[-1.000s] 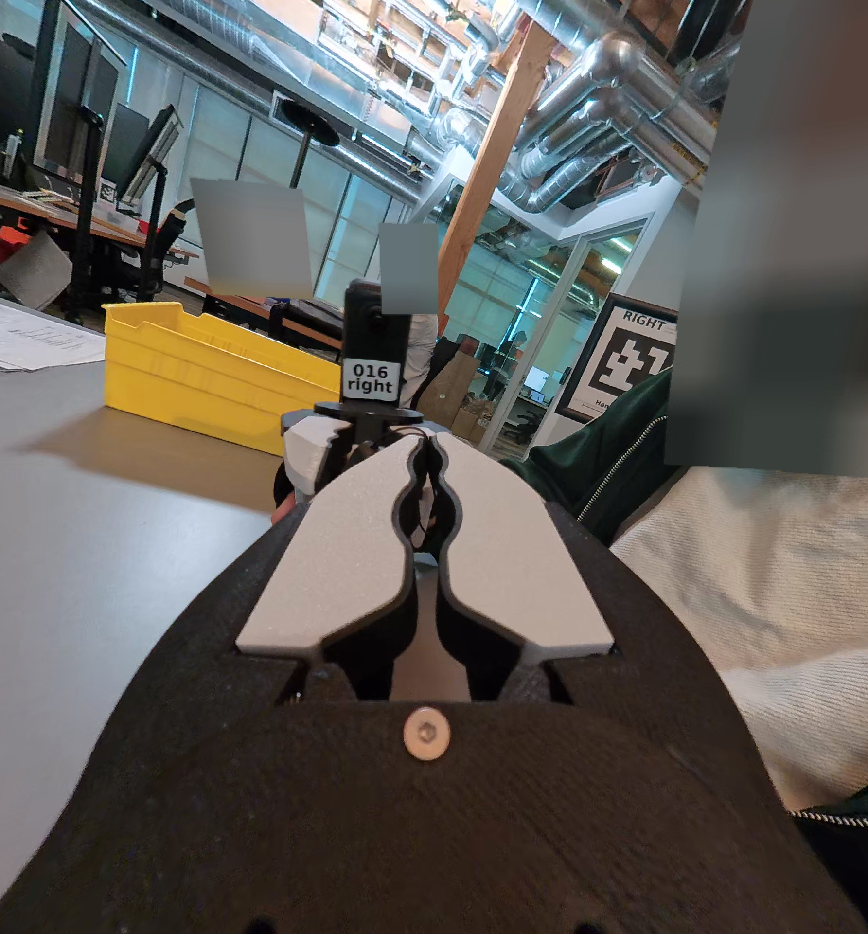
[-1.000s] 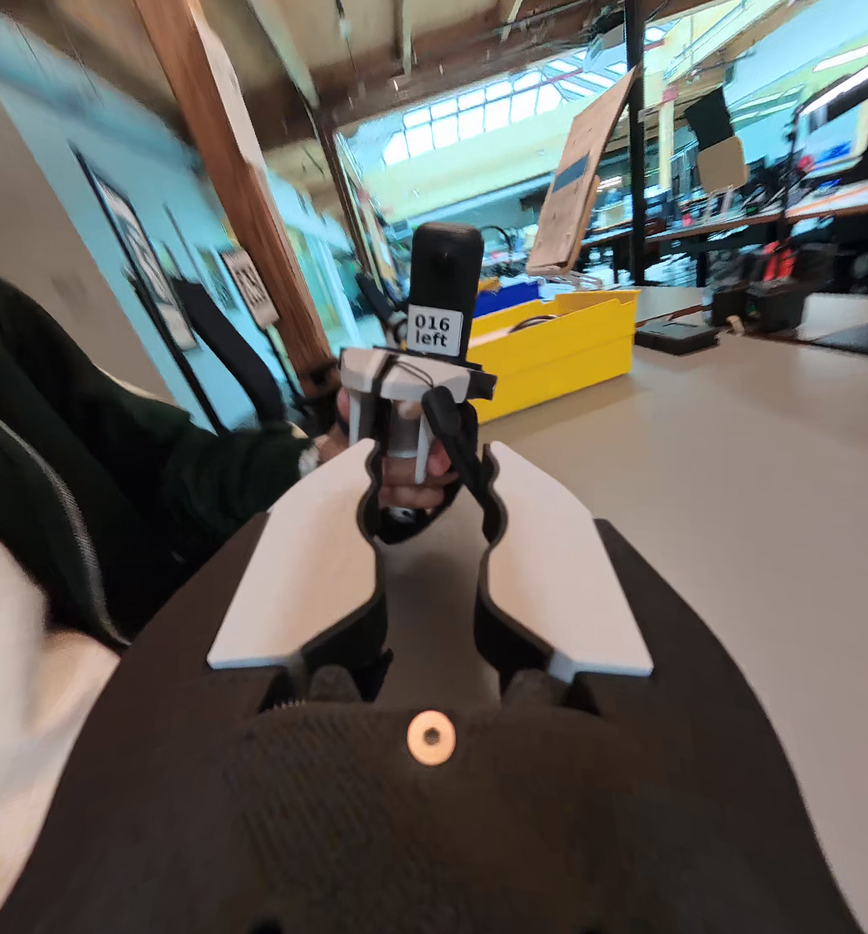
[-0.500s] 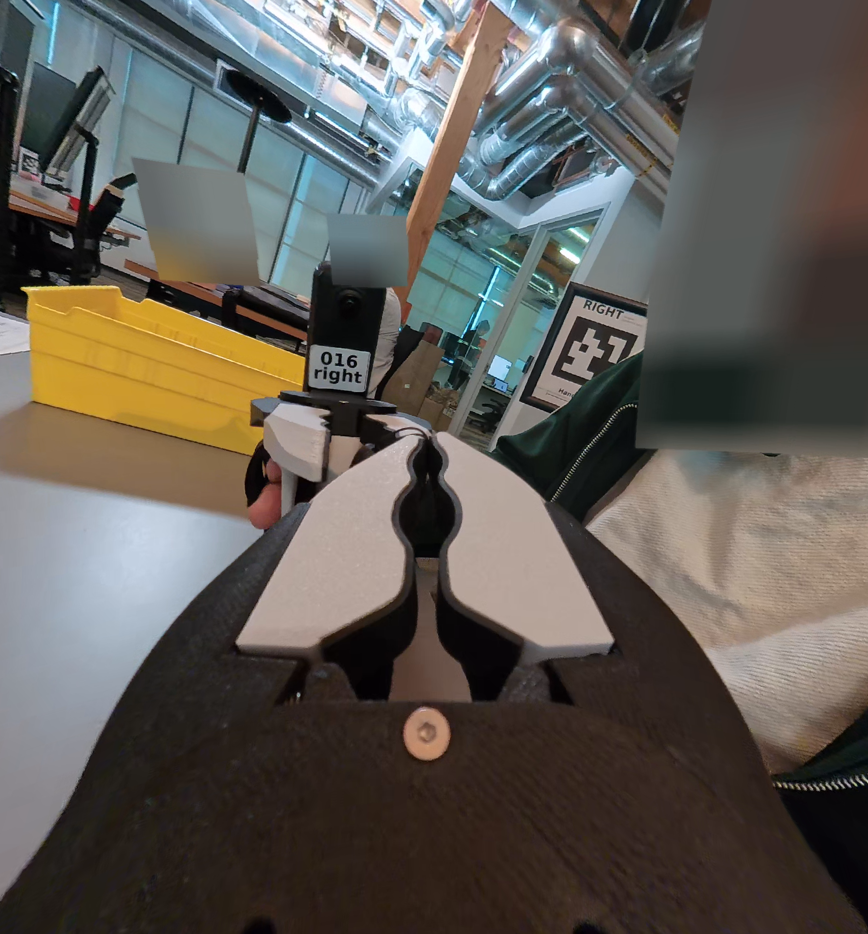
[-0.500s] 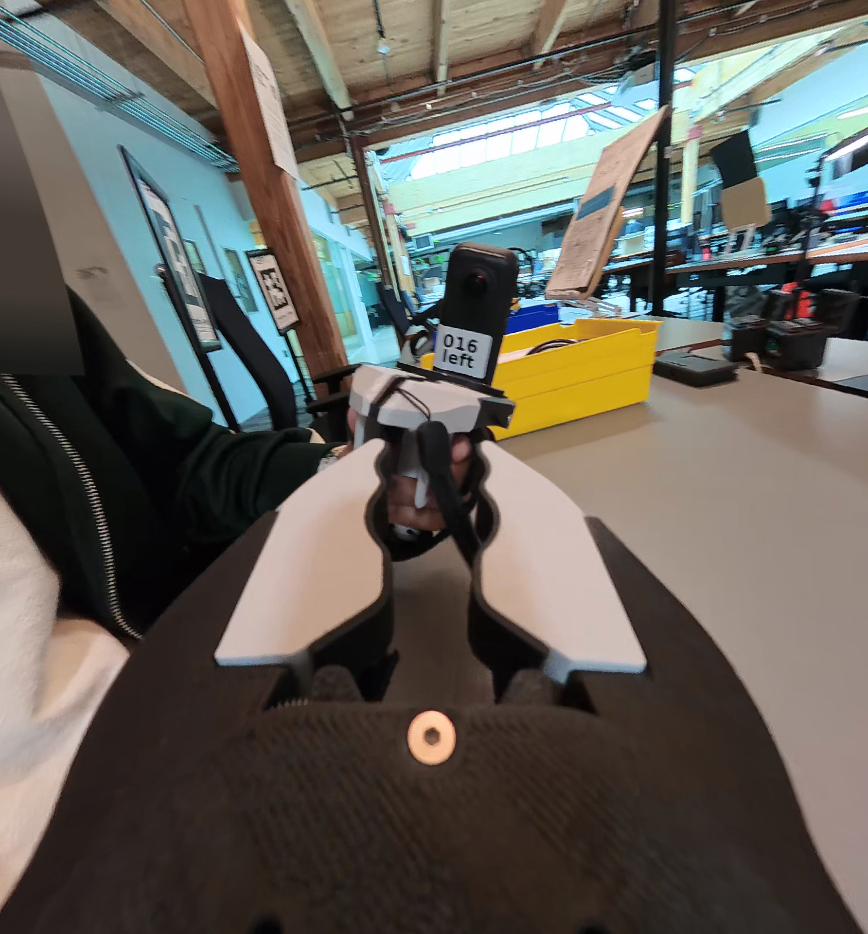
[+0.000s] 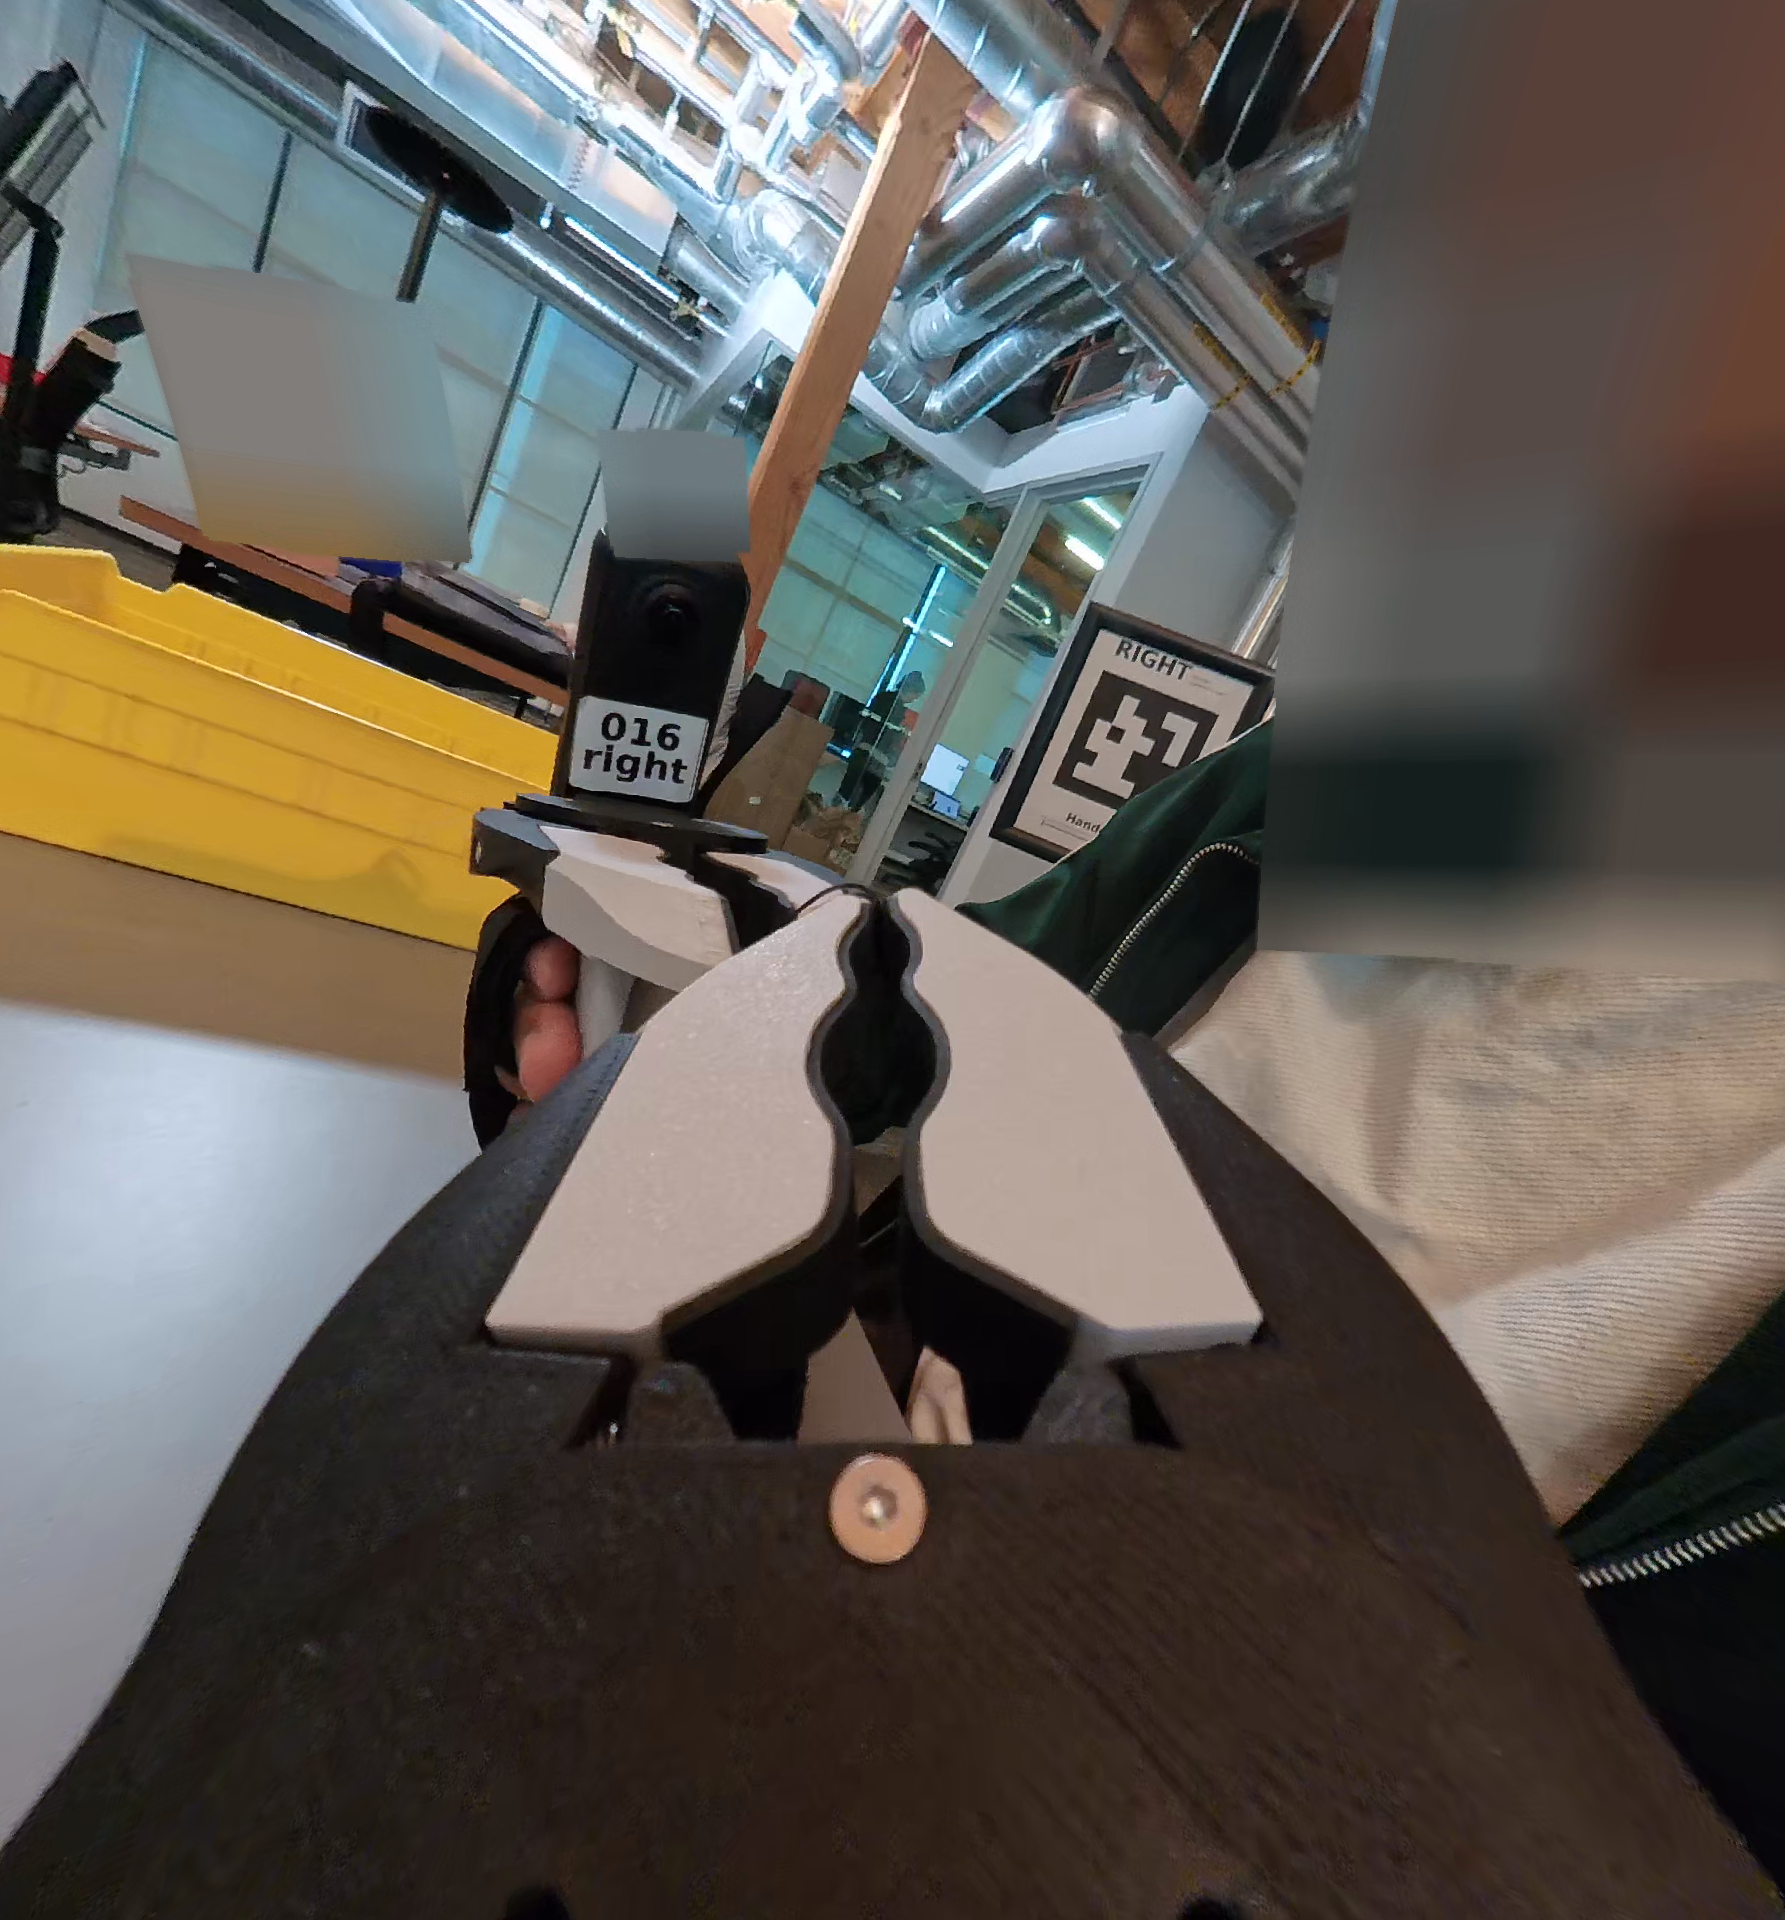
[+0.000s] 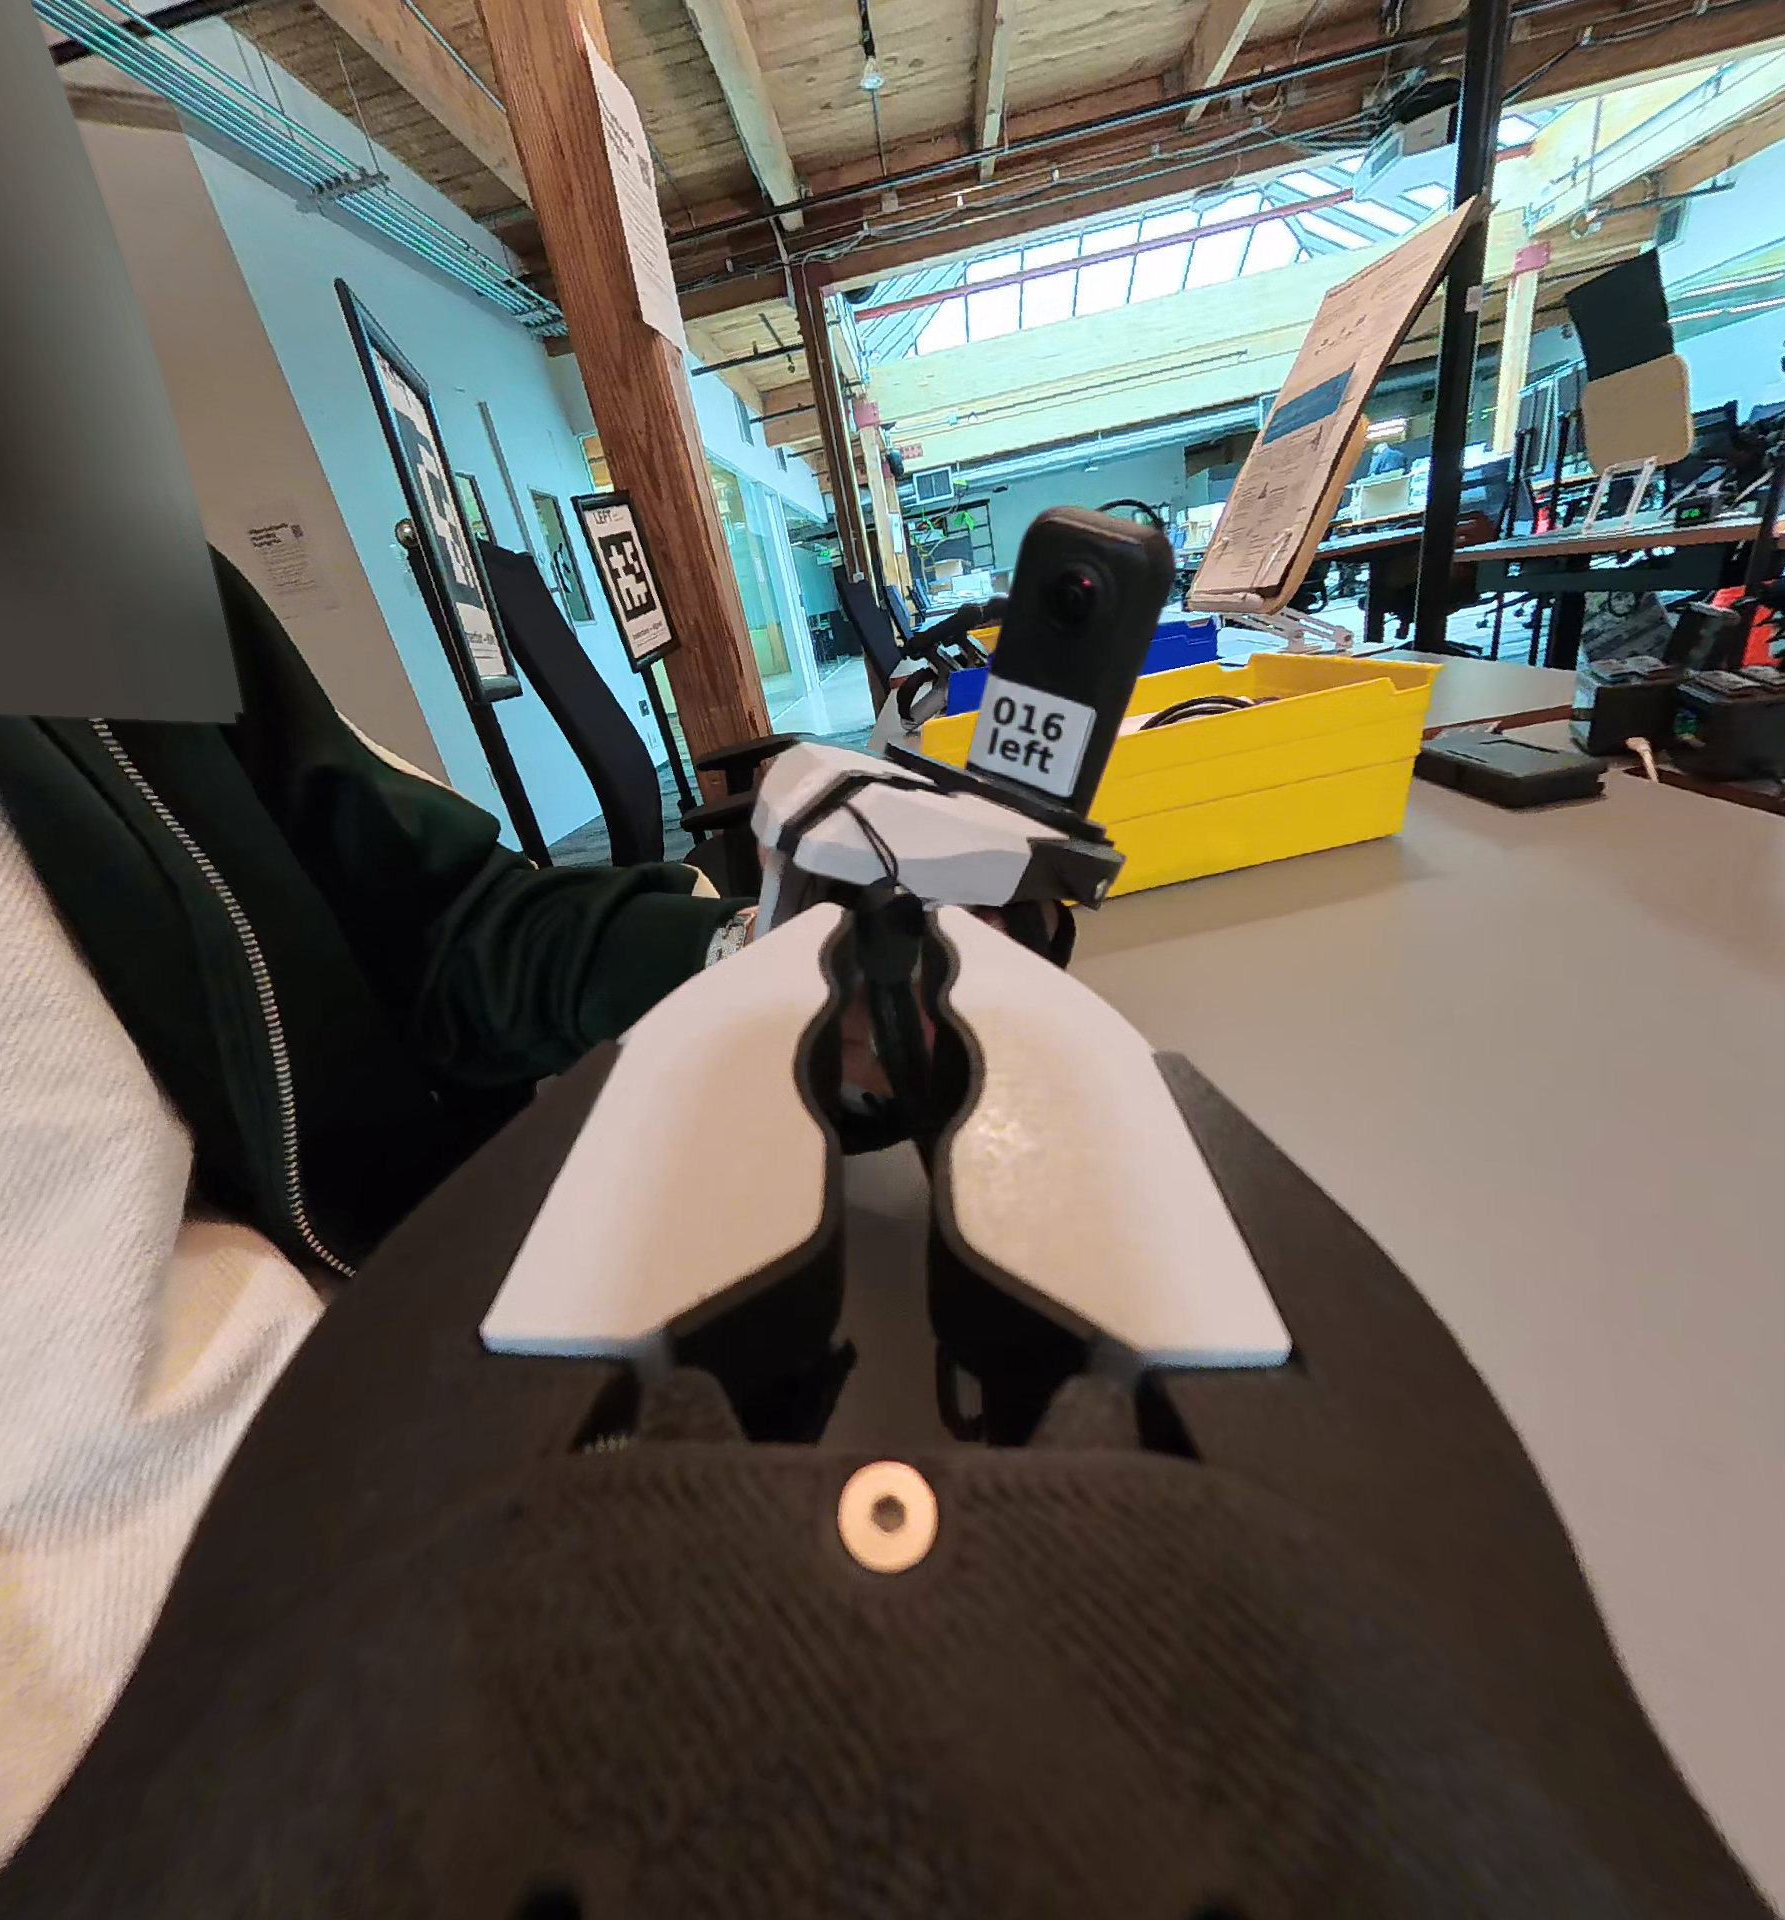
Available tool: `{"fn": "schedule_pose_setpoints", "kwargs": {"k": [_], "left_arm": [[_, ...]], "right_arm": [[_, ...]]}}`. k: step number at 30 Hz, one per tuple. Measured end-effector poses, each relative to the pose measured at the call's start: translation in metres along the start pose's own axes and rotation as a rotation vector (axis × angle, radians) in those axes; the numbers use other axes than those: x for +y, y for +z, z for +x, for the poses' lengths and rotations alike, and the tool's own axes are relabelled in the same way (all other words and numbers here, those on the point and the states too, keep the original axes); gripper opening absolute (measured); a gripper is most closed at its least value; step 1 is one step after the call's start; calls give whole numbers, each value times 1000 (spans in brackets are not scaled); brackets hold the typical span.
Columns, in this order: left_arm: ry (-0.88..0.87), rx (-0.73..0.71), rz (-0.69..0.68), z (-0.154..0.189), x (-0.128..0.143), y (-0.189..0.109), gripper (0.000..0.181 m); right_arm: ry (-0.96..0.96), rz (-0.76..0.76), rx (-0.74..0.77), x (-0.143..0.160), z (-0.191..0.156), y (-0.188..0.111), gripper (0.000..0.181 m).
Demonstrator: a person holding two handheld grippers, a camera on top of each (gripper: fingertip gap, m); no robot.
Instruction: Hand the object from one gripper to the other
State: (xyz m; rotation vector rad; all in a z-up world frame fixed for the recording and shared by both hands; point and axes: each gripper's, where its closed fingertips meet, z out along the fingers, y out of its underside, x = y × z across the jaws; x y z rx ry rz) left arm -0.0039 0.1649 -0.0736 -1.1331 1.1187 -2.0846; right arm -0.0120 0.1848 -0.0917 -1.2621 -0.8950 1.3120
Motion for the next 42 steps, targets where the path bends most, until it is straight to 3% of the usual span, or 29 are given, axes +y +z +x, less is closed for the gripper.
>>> {"fn": "schedule_pose_setpoints", "kwargs": {"k": [4, 11, 17, 21, 24, 31, 39, 42], "left_arm": [[-30, -4, 34, -3, -4, -4, 0], [6, -89, 67, -13, -10, -11, 16], [97, -440, -98, -62, 14, -25, 36], [176, -626, -242, -86, 34, -34, 45], [205, -647, -311, -89, 44, -29, 42], [274, -692, -349, -88, 44, -29, 13], [198, -606, -253, -79, 35, -24, 12], [194, -579, -229, -76, 32, -23, 11]], "right_arm": [[8, 23, 12, -5, 2, -3, 12], [40, 95, 69, -17, 14, -14, 11], [39, 157, 250, -30, 37, -29, 11], [77, 217, 286, -38, 39, -33, 11], [97, 236, 293, -39, 39, -32, 11], [77, 229, 304, -39, 35, -26, 11], [75, 244, 303, -40, 35, -28, 14], [85, 246, 300, -39, 37, -27, 32]]}}
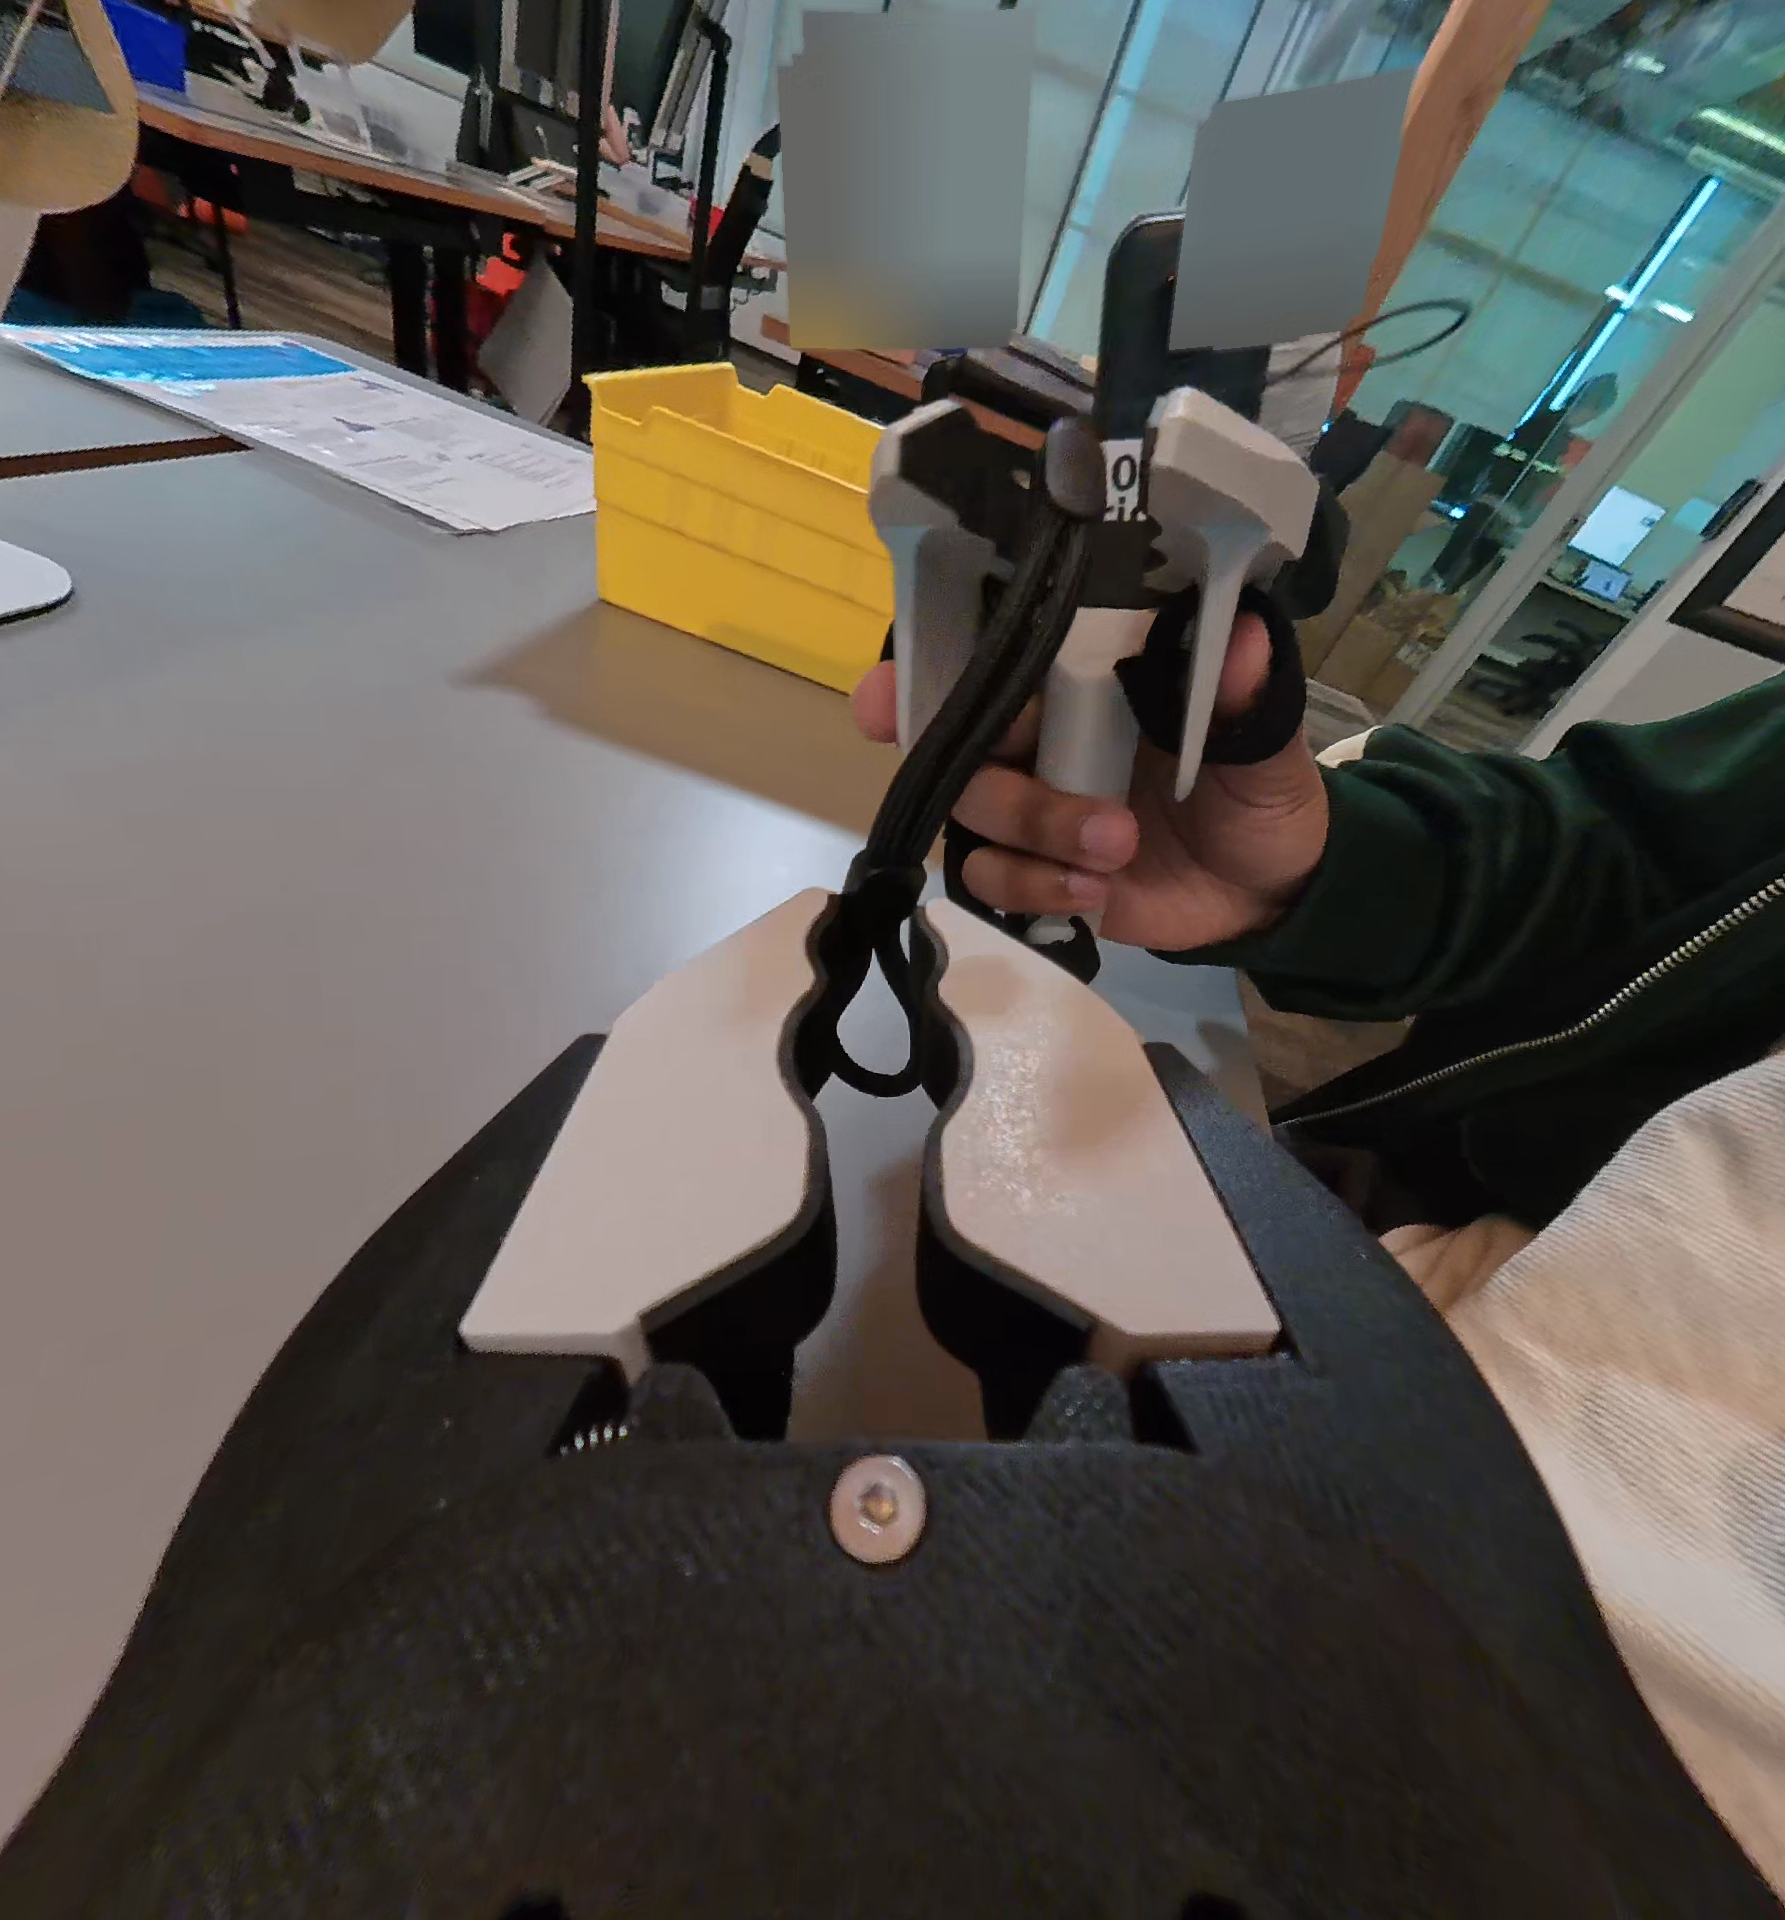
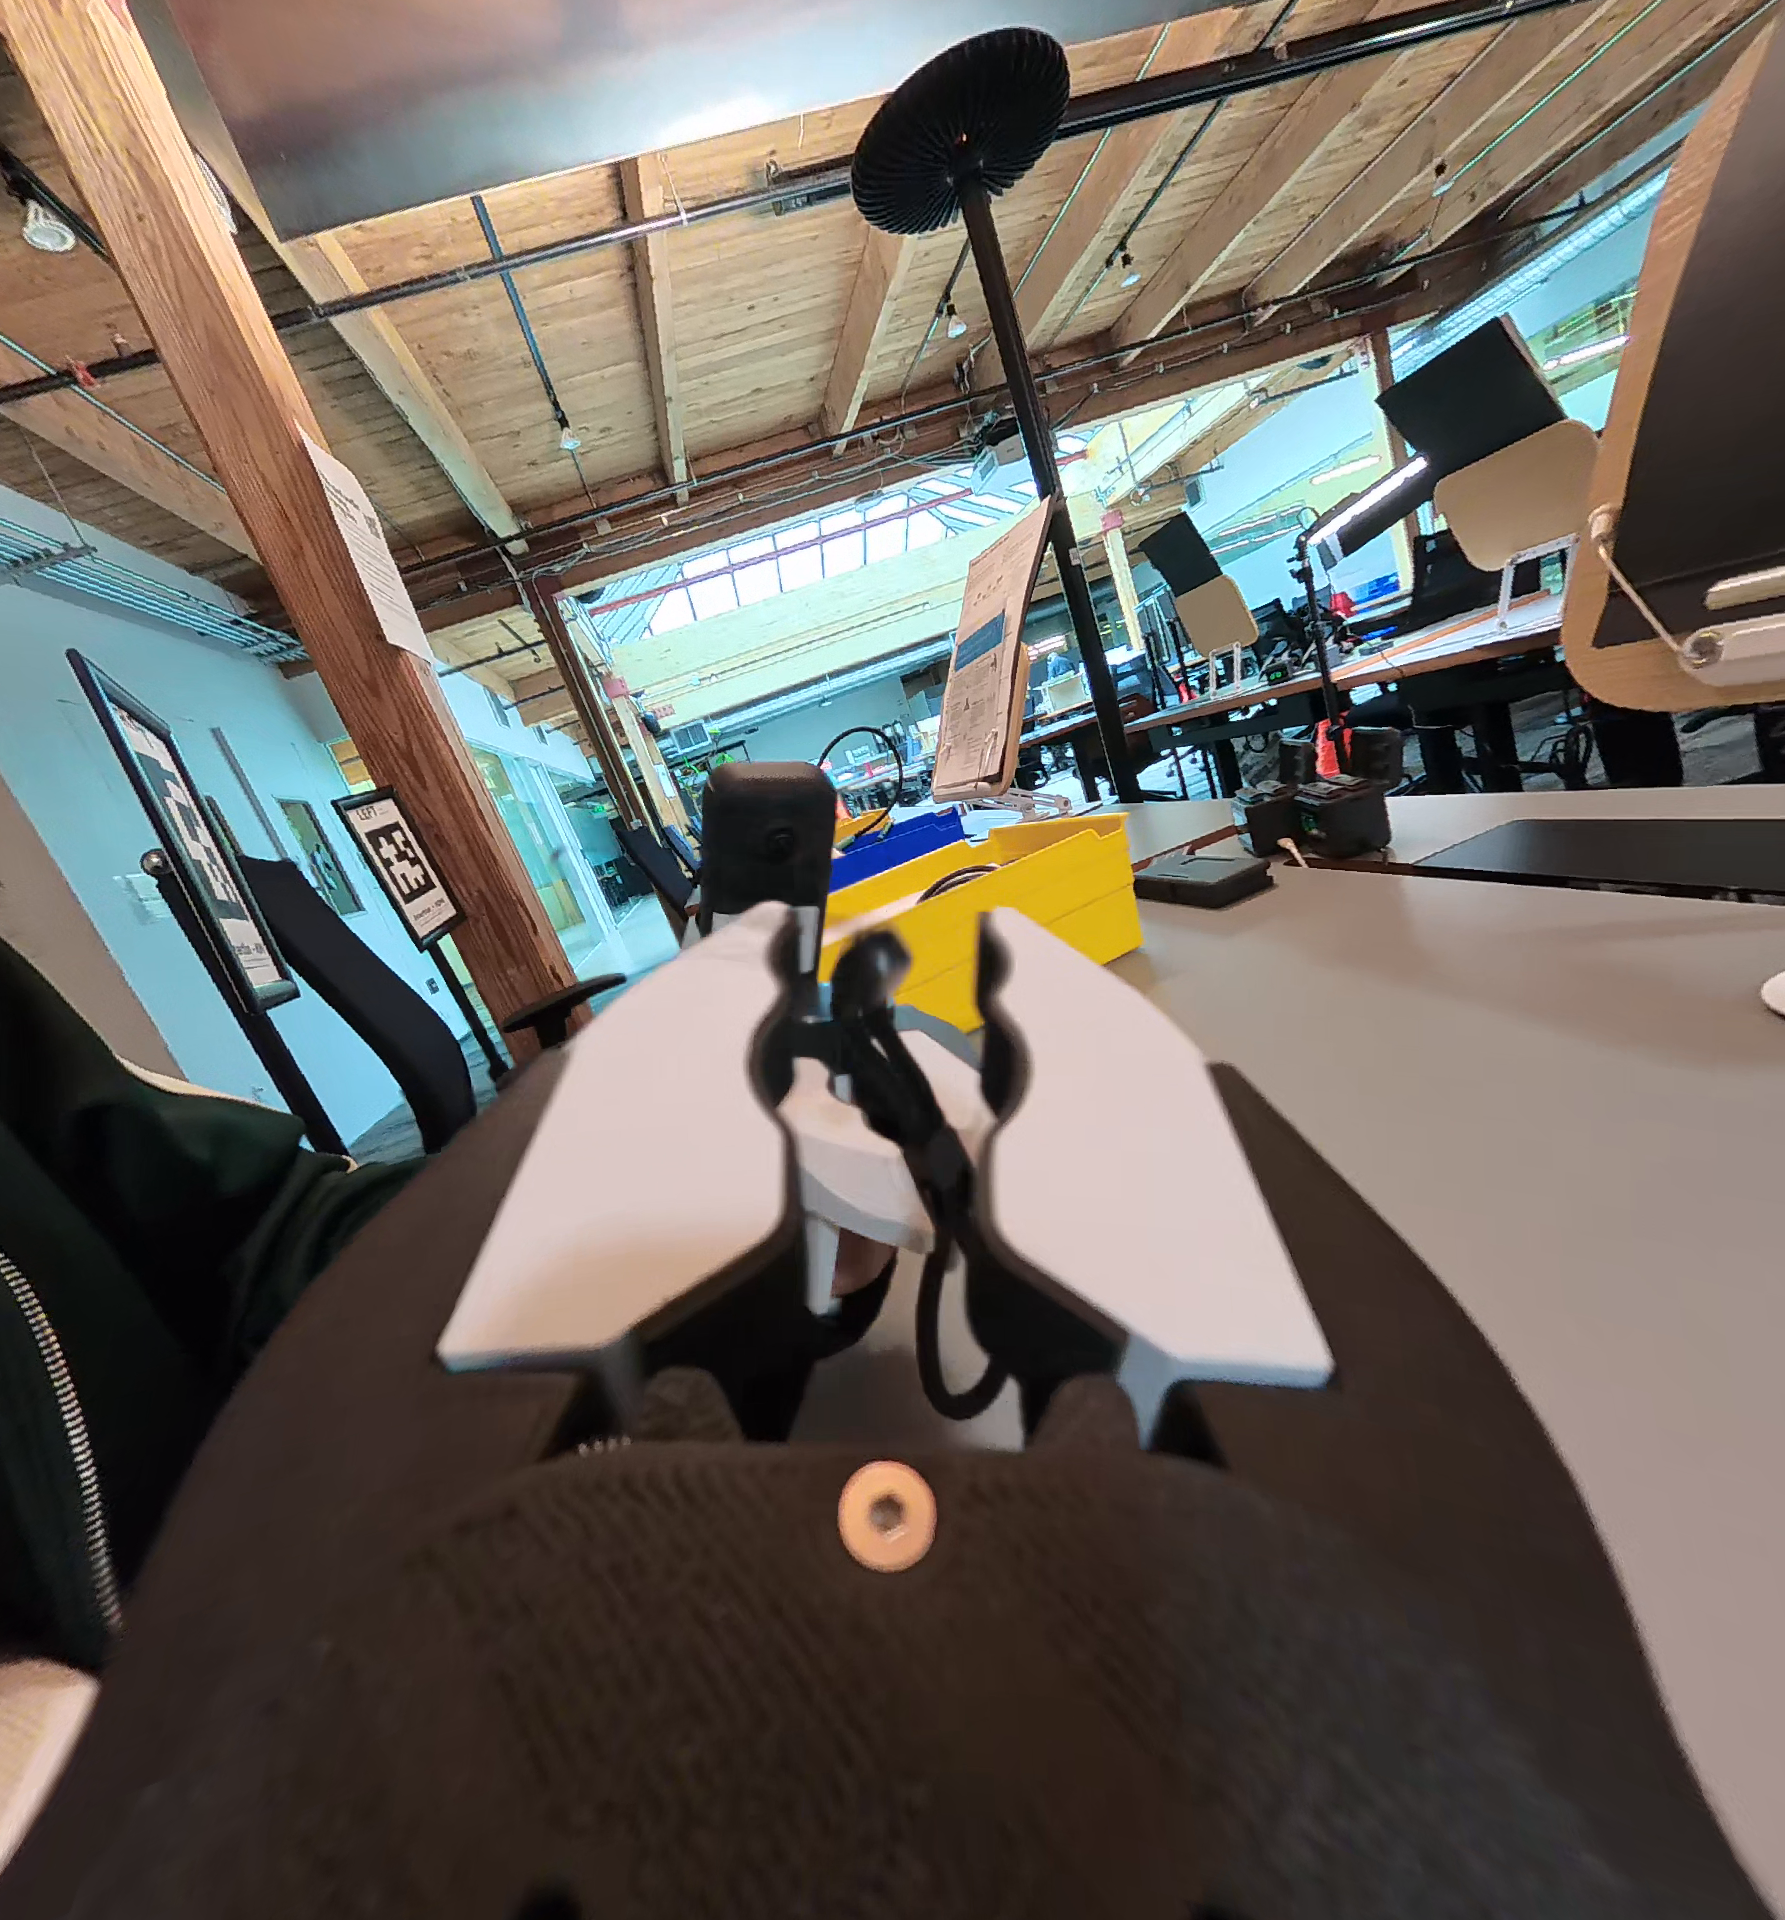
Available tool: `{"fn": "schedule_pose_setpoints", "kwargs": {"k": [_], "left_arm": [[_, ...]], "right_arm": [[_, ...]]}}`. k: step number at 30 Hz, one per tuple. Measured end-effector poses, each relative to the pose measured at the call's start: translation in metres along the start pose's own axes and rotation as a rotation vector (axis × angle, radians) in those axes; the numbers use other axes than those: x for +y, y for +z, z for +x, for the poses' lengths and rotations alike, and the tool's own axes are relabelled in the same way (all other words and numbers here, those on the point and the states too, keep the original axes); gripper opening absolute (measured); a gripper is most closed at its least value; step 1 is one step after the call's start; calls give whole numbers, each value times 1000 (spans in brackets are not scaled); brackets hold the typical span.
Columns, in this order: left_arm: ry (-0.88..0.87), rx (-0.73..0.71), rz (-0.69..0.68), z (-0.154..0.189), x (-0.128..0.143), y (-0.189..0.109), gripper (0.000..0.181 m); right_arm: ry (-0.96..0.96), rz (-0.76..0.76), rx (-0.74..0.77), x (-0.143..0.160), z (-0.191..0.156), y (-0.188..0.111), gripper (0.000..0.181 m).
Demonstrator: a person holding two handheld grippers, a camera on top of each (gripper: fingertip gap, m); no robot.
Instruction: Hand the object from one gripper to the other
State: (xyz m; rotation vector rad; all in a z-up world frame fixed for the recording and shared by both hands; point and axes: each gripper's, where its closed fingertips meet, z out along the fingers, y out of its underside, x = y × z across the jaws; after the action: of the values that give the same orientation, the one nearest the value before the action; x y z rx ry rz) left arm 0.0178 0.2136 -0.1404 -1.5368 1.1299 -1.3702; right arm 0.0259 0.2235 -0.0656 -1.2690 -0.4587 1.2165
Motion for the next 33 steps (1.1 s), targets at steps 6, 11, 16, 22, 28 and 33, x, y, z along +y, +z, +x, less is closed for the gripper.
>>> {"fn": "schedule_pose_setpoints", "kwargs": {"k": [6, 11, 16, 22, 28, 33], "left_arm": [[-19, 22, 45, 1, -6, -3, 11], [-75, 59, 112, 1, -15, -9, 11], [-158, 135, 205, 3, -26, -16, 11], [-196, 156, 296, -1, -38, -28, 11], [-149, 156, 258, 3, -35, -24, 11], [-122, 180, 225, 11, -31, -18, 11]], "right_arm": [[35, -11, -10, 7, 7, 0, 54], [28, -90, -69, 22, 2, 2, 54], [-18, -182, -98, 38, -2, 3, 42], [-22, -234, -90, 46, 2, 2, 37], [-31, -336, -80, 65, 2, 4, 42], [-130, -439, -88, 82, -4, 5, 30]]}}
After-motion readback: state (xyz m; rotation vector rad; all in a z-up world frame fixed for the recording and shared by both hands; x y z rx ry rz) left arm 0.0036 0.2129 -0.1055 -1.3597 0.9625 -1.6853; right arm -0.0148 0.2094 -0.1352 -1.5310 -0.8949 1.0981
